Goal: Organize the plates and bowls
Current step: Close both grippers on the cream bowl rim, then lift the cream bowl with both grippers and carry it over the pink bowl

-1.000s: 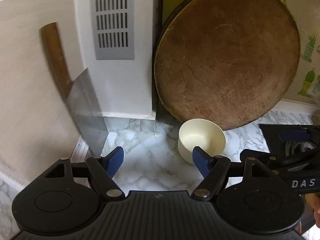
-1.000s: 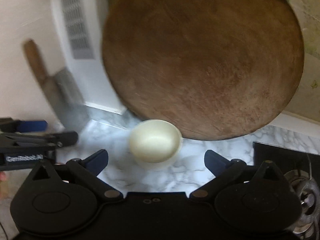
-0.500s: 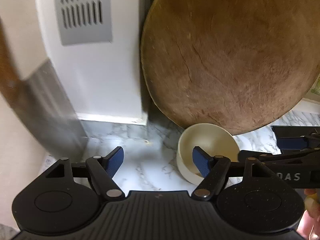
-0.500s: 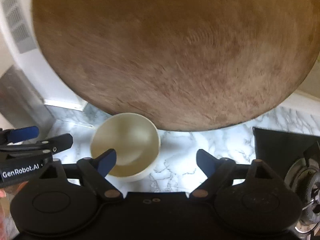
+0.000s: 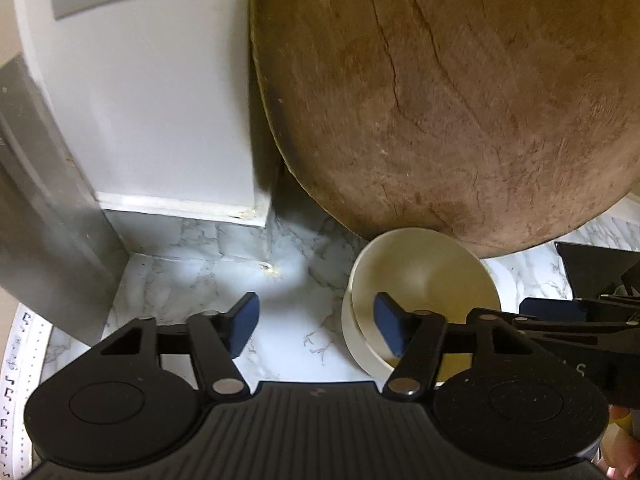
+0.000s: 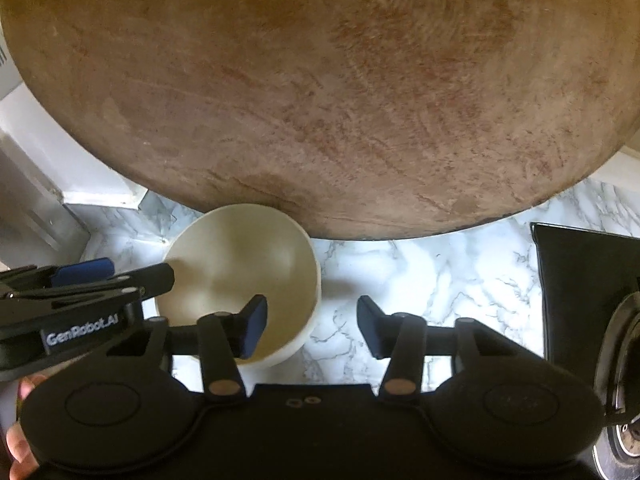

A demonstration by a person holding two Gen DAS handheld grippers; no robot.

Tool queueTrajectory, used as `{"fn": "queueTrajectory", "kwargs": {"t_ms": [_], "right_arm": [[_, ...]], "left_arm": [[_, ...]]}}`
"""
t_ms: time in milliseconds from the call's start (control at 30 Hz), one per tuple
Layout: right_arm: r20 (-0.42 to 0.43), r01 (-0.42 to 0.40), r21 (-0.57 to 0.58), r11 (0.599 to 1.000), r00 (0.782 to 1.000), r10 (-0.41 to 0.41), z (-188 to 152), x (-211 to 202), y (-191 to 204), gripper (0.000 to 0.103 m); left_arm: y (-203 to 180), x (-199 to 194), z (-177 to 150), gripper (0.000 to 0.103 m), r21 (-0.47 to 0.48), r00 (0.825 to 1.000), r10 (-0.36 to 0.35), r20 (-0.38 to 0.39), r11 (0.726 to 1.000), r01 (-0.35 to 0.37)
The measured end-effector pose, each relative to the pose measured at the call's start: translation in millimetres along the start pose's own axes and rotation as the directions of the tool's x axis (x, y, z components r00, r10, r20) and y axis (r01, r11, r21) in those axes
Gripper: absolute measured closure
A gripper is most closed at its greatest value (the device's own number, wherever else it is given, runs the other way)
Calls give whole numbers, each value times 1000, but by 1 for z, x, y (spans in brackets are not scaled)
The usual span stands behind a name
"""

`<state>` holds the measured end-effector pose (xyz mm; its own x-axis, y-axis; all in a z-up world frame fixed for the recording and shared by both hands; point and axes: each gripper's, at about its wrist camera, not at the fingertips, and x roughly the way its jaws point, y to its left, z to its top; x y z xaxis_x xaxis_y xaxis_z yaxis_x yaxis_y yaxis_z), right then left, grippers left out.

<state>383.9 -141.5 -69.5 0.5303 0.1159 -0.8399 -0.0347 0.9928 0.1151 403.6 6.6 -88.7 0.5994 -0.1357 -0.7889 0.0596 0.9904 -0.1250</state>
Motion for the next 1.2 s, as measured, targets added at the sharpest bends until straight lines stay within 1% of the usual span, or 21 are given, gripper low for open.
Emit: {"fn": "queueTrajectory", "kwargs": {"t_ms": [33, 67, 100, 133, 200, 233, 267, 300, 333, 367, 500, 600, 667, 833, 1000, 1200], "right_arm": [[-1, 0, -2, 1000, 1000, 0, 0, 1, 1, 62], [-3, 1, -4, 1000, 1000, -1, 0, 1, 1, 66], [-4, 3, -7, 1000, 1000, -3, 0, 2, 1, 68], [-5, 2, -10, 1000, 1000, -3, 0, 3, 1, 70], [-8, -1, -17, 1000, 1000, 1, 0, 4, 2, 78], [-10, -1, -21, 1000, 1000, 0, -1, 4, 3, 79], [-11, 0, -22, 1000, 1000, 0, -1, 4, 3, 82], [-13, -4, -24, 1000, 1000, 3, -1, 5, 3, 87], [-14, -10, -25, 1000, 1000, 10, -2, 5, 3, 89], [-16, -17, -25, 1000, 1000, 16, -2, 4, 3, 91], [-16, -18, -30, 999, 1000, 18, -4, 3, 7, 92], [-19, -15, -33, 999, 1000, 15, -5, 0, 10, 93], [-21, -4, -37, 999, 1000, 3, -6, -2, 13, 93], [-21, -17, -37, 999, 1000, 16, -11, -9, 13, 93], [-16, -30, -42, 999, 999, 29, -18, -28, 18, 93], [-4, -68, -53, 996, 998, 67, -30, -61, 24, 93]], "left_arm": [[0, 2, 0, 47, 4, 1000, 5, -1, 1000, -5], [0, 3, 0, 54, 9, 1000, 7, -3, 1000, -7], [0, 5, 0, 59, 10, 1000, 4, -7, 1000, -4], [0, 6, 0, 61, 8, 1000, -4, -9, 1000, 4], [-1, 8, 0, 67, 6, 1000, -10, -12, 1000, 10], [-1, 8, 0, 69, 9, 1000, -13, -12, 1000, 13], [-2, 9, 0, 73, 12, 1000, -18, -11, 1000, 18], [-3, 9, 0, 75, 13, 1000, -22, -14, 1000, 23], [-3, 10, 0, 76, 12, 1000, -26, -17, 1000, 26], [-3, 10, 0, 79, 10, 999, -32, -18, 999, 32], [-6, 7, -2, 92, 4, 999, -48, -25, 999, 49], [-9, 4, -5, 95, 18, 999, -49, -25, 999, 49], [-11, 2, -7, 95, 26, 999, -36, -28, 999, 37], [-11, -6, -12, 97, 30, 999, -30, -34, 999, 31], [-12, -25, -17, 97, 47, 1000, -17, -16, 999, 17], [-12, -61, -26, 97, 48, 1000, -3, 5, 999, 3]]}}
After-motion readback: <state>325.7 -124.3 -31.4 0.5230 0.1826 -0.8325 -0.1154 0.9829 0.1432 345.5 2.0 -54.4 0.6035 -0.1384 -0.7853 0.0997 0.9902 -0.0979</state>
